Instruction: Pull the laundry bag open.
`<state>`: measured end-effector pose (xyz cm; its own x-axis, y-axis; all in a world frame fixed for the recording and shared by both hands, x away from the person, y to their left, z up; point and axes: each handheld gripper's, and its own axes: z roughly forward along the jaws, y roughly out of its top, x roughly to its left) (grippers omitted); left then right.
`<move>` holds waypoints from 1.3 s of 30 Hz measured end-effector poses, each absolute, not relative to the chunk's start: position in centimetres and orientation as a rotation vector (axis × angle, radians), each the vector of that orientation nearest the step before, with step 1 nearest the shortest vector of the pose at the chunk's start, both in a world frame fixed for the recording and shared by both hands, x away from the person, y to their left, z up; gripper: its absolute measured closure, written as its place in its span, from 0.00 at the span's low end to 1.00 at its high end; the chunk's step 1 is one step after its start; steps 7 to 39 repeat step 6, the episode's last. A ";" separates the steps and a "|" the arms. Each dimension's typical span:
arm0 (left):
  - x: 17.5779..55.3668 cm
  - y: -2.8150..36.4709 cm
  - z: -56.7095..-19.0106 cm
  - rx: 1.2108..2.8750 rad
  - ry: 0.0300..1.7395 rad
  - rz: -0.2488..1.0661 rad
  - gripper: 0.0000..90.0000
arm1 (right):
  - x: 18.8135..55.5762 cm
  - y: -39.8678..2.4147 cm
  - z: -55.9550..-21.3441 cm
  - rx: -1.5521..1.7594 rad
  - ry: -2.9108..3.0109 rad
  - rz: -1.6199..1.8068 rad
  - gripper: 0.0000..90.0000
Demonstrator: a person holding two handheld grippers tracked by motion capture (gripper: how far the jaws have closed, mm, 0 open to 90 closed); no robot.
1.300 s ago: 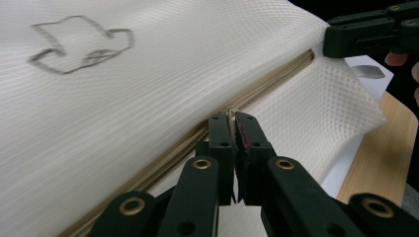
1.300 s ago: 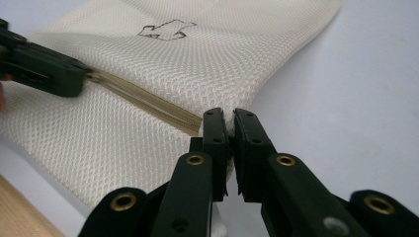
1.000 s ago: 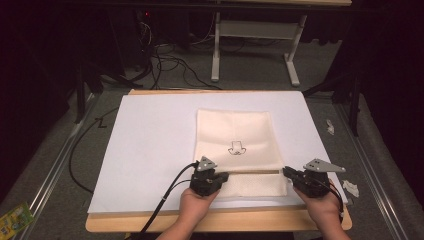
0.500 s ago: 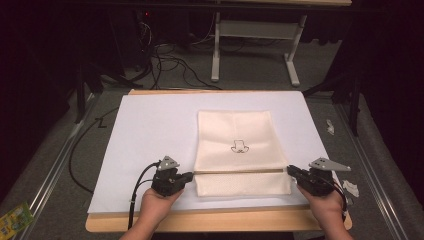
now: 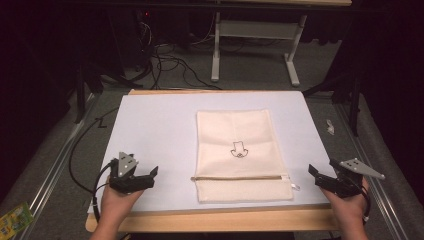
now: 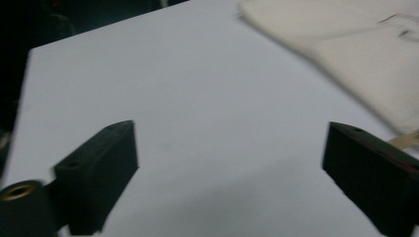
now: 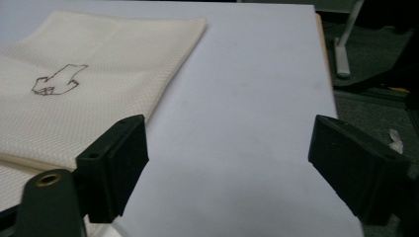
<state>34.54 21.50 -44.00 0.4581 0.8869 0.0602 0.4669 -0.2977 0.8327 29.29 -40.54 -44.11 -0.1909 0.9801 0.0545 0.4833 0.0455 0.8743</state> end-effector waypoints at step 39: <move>35.2 21.8 -44.9 1.941 1.178 0.581 0.00 | 29.3 -39.3 -43.5 1.414 1.743 1.078 0.16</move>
